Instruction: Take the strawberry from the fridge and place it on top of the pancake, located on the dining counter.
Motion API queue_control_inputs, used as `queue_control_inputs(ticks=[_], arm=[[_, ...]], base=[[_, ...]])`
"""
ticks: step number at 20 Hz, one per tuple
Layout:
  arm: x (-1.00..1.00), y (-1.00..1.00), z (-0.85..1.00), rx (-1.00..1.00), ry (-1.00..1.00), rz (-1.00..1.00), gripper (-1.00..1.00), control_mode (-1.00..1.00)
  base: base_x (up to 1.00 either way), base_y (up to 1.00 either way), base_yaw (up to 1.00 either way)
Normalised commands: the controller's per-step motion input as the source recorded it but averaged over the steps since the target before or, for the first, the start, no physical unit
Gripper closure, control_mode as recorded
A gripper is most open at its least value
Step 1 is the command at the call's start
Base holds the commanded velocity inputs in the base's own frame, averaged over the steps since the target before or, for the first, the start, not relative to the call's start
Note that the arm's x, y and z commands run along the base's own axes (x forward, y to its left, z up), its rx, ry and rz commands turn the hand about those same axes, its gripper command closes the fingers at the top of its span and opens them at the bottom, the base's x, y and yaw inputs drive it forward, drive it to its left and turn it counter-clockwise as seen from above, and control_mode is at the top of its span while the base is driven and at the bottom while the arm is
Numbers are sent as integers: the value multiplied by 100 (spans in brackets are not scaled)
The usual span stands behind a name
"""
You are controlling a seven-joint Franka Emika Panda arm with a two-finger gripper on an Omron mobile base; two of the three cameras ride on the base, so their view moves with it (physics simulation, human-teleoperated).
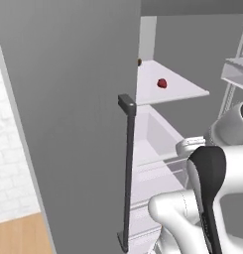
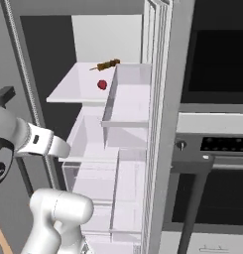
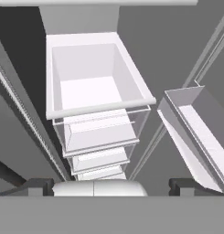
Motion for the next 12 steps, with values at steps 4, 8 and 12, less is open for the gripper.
queue_control_inputs(ticks=[4, 8, 12], arm=[[0, 0, 0, 0, 0, 0, -100, 100], [0, 0, 0, 0, 0, 0, -100, 100], [0, 0, 0, 0, 0, 0, -100, 100]], base=[[21, -42, 0], [66, 6, 0], [52, 0, 0]])
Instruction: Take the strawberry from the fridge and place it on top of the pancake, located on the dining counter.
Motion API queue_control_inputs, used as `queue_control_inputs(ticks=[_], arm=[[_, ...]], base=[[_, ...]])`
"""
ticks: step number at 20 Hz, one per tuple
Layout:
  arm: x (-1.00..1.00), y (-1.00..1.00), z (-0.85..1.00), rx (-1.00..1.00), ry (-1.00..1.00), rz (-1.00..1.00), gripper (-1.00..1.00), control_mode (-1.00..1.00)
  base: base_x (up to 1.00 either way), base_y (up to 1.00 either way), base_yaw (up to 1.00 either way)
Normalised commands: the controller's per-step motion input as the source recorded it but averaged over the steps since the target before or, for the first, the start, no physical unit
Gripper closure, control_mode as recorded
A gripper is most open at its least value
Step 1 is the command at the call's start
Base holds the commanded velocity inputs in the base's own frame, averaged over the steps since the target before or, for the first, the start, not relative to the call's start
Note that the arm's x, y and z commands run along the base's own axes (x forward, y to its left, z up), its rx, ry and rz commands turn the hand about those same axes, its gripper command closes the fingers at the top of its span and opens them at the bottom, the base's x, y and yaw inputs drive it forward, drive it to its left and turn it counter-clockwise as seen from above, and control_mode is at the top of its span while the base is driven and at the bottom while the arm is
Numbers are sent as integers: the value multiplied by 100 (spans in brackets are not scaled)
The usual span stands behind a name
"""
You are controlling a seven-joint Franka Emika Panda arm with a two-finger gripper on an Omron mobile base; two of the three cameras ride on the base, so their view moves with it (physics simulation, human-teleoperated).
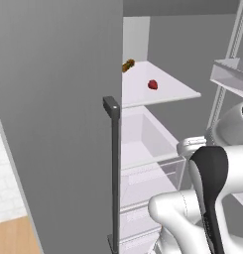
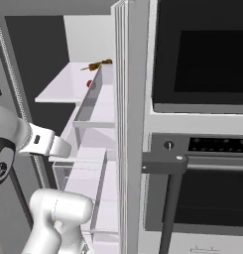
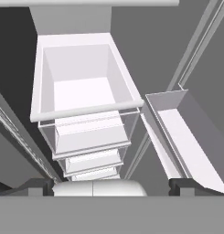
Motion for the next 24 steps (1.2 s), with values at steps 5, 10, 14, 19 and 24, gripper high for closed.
queue_control_inputs(ticks=[5, 10, 14, 19, 24], arm=[[0, 0, 0, 0, 0, 0, -100, 100], [0, 0, 0, 0, 0, 0, -100, 100], [0, 0, 0, 0, 0, 0, -100, 100], [0, 0, 0, 0, 0, 0, -100, 100], [0, 0, 0, 0, 0, 0, -100, 100]], base=[[1, 0, -10], [38, 15, -10], [49, 1, -9], [74, 4, -10], [86, 0, 0]])
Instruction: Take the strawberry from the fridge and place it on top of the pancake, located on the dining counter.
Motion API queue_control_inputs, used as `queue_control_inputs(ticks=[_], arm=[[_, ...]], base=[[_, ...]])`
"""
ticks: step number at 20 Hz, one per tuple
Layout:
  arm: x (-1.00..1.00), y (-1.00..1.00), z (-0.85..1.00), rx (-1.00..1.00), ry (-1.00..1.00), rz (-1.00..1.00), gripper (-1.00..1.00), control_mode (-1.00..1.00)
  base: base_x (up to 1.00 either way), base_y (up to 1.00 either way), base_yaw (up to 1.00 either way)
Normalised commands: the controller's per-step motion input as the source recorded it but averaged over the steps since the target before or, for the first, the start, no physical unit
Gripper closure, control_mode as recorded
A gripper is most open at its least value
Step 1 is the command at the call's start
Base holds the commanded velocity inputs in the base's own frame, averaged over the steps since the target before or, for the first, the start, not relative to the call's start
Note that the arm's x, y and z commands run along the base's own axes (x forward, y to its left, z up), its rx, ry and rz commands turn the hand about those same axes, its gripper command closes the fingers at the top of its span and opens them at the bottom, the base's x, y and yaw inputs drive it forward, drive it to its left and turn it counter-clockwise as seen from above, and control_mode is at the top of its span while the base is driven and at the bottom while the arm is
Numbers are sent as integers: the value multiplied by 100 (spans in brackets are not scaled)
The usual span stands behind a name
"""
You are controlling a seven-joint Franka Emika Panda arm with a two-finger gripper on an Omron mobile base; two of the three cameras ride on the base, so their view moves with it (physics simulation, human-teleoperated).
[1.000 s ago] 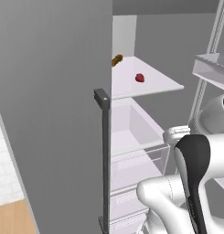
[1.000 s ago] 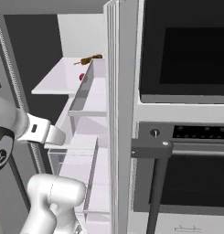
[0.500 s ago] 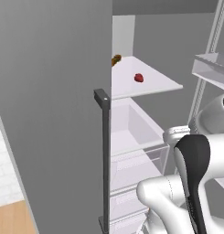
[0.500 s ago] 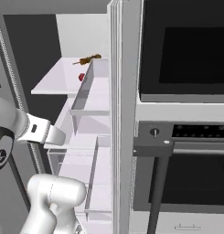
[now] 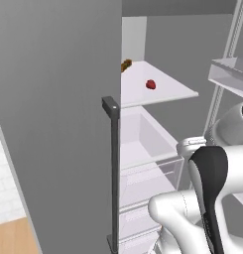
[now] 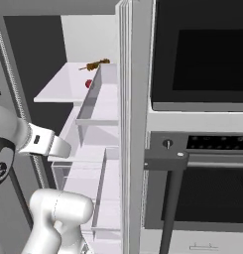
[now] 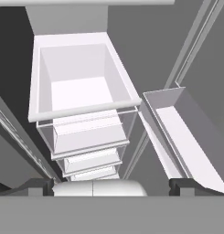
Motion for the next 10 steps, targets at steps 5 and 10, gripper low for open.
queue_control_inputs(ticks=[5, 10], arm=[[0, 0, 0, 0, 0, 0, -100, 100], [0, 0, 0, 0, 0, 0, -100, 100]], base=[[-8, -6, -1], [-15, 4, 0]])
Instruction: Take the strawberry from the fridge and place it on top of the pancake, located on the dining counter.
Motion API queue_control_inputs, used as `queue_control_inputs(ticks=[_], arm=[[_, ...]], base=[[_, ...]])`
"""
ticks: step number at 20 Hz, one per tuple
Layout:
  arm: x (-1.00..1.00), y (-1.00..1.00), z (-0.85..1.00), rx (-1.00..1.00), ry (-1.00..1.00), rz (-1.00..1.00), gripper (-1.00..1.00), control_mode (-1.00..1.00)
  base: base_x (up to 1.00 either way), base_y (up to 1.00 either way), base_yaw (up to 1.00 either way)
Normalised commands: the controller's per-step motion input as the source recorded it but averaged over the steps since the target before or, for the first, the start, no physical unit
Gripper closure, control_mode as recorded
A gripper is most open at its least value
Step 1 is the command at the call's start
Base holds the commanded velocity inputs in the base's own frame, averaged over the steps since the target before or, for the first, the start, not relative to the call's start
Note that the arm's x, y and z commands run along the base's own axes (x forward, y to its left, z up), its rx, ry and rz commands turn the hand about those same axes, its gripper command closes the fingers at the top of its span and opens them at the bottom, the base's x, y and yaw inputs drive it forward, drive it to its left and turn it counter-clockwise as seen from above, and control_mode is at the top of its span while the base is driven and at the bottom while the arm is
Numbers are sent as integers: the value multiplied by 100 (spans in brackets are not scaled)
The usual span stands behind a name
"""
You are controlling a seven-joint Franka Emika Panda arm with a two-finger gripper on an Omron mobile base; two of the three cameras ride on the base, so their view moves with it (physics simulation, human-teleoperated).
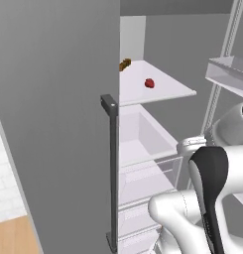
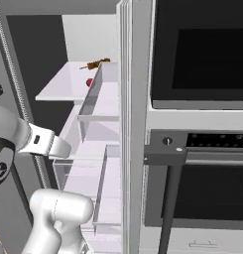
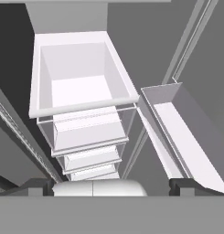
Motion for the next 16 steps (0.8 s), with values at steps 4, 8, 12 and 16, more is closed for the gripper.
queue_control_inputs(ticks=[4, 8, 12, 16], arm=[[0, 0, 0, 0, 0, 0, -100, 100], [0, 0, 0, 0, 0, 0, -100, 100], [0, 0, 0, 0, 0, 0, -100, 100], [0, 0, 0, 0, 0, 0, -100, 100]], base=[[12, -3, -1], [31, 38, -11], [36, 5, -12], [77, 5, -1]])
